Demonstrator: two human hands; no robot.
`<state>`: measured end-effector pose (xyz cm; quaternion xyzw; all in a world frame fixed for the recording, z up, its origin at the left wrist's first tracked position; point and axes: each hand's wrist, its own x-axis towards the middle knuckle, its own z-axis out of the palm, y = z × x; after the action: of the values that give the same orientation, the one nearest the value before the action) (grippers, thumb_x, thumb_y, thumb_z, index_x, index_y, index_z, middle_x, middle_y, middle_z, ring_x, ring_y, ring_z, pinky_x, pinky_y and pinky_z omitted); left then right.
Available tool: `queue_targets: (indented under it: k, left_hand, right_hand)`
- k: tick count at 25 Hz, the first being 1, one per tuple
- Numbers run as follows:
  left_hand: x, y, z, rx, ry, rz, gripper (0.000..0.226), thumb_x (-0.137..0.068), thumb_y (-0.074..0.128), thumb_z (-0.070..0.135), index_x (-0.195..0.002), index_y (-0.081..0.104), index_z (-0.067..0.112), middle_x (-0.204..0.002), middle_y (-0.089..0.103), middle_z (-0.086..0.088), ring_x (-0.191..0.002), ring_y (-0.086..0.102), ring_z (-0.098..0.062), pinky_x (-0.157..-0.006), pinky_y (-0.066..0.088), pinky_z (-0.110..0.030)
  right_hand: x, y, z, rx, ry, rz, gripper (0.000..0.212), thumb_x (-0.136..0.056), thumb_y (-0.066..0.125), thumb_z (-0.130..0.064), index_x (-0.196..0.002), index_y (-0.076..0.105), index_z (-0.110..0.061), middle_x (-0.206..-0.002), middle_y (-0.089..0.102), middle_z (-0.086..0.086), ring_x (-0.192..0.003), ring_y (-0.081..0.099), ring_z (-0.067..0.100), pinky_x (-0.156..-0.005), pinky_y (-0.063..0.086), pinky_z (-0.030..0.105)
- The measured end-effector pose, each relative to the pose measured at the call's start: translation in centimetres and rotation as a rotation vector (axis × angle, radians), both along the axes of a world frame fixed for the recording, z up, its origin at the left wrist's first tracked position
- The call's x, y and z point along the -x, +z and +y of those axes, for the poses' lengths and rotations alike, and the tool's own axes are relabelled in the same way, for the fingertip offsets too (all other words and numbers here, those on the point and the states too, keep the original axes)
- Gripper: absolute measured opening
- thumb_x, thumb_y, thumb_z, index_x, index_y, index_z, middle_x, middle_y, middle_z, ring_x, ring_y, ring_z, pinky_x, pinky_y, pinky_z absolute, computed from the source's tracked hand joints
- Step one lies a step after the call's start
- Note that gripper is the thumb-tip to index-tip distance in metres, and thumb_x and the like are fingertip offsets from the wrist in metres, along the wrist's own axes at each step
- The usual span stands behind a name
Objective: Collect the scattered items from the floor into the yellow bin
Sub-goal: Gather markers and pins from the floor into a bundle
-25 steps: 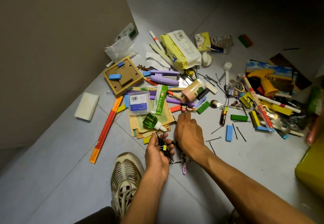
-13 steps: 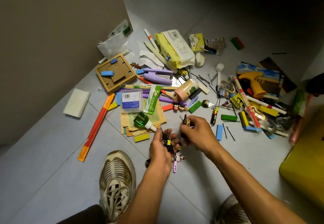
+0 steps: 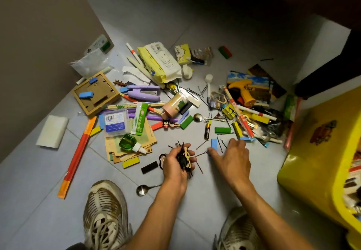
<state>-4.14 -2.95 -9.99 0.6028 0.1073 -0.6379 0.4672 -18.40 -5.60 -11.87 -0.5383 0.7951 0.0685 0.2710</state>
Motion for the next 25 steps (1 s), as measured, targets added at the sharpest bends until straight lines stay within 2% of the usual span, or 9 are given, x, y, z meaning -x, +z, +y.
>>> queue_targets:
  k: [3,6,10,14,17,21,25]
  left_hand:
    - [-0.5,-0.8,0.7,-0.029,-0.005,-0.010,0.028,-0.098,0.043,0.018,-0.098,0.065,0.001,-0.070,0.061,-0.011,-0.054,0.056,-0.019,-0.048,0.041,-0.026]
    - [-1.1,-1.0,0.8,-0.032,0.015,0.003,0.028,-0.098,0.042,0.018,-0.097,0.064,0.001,-0.068,0.060,-0.011,-0.050,0.056,-0.019,-0.044,0.042,-0.025]
    - [-1.6,-0.9,0.8,-0.036,0.013,-0.033,0.028,-0.098,0.043,0.018,-0.101,0.064,0.000,-0.068,0.061,-0.011,-0.050,0.057,-0.018,-0.044,0.043,-0.025]
    - [-1.6,-0.4,0.8,-0.030,0.010,-0.038,0.027,-0.097,0.045,0.017,-0.100,0.065,-0.001,-0.067,0.062,-0.012,-0.050,0.058,-0.019,-0.043,0.044,-0.024]
    - [-1.6,-0.5,0.9,-0.037,0.014,-0.036,0.027,-0.097,0.045,0.017,-0.100,0.065,-0.001,-0.068,0.061,-0.012,-0.051,0.058,-0.019,-0.043,0.043,-0.024]
    - [-1.4,-0.5,1.0,-0.037,0.008,-0.021,0.027,-0.097,0.046,0.017,-0.099,0.066,-0.001,-0.067,0.062,-0.012,-0.050,0.058,-0.019,-0.043,0.044,-0.024]
    - [-1.6,-0.9,1.2,-0.047,0.011,-0.029,0.028,-0.097,0.046,0.017,-0.100,0.066,-0.001,-0.067,0.062,-0.011,-0.050,0.058,-0.019,-0.043,0.044,-0.024]
  right_hand:
    - [-3.1,-2.1,0.4,0.114,0.139,0.035,0.075,-0.082,0.059,-0.066,-0.129,0.045,-0.009,-0.124,0.045,0.011,-0.105,0.046,0.028,-0.078,0.048,0.036]
    - [-5.5,-2.8,0.7,0.213,0.224,-0.018,0.049,-0.093,0.058,-0.043,-0.128,0.051,-0.009,-0.120,0.049,0.011,-0.103,0.047,0.027,-0.079,0.047,0.034]
    - [-5.9,-2.3,0.6,0.194,0.361,-0.016,0.024,-0.098,0.051,-0.015,-0.120,0.059,-0.009,-0.118,0.055,0.011,-0.103,0.052,0.027,-0.076,0.047,0.033]
    - [-5.9,-1.4,-0.1,0.143,0.519,0.051,0.029,-0.092,0.042,0.005,-0.115,0.056,-0.005,-0.116,0.056,0.015,-0.100,0.056,0.031,-0.069,0.048,0.036]
    - [-5.7,-1.1,-0.8,0.124,0.506,0.007,0.029,-0.090,0.044,0.007,-0.114,0.057,-0.003,-0.114,0.057,0.016,-0.098,0.058,0.032,-0.070,0.048,0.036]
    - [-5.1,-1.1,-0.4,0.150,0.503,-0.016,0.020,-0.094,0.046,-0.001,-0.107,0.060,-0.006,-0.108,0.060,0.014,-0.092,0.060,0.032,-0.065,0.039,0.034]
    - [-6.2,-1.3,-0.1,0.145,0.538,0.063,0.026,-0.091,0.044,0.005,-0.111,0.060,-0.002,-0.106,0.060,0.017,-0.091,0.062,0.033,-0.067,0.048,0.037]
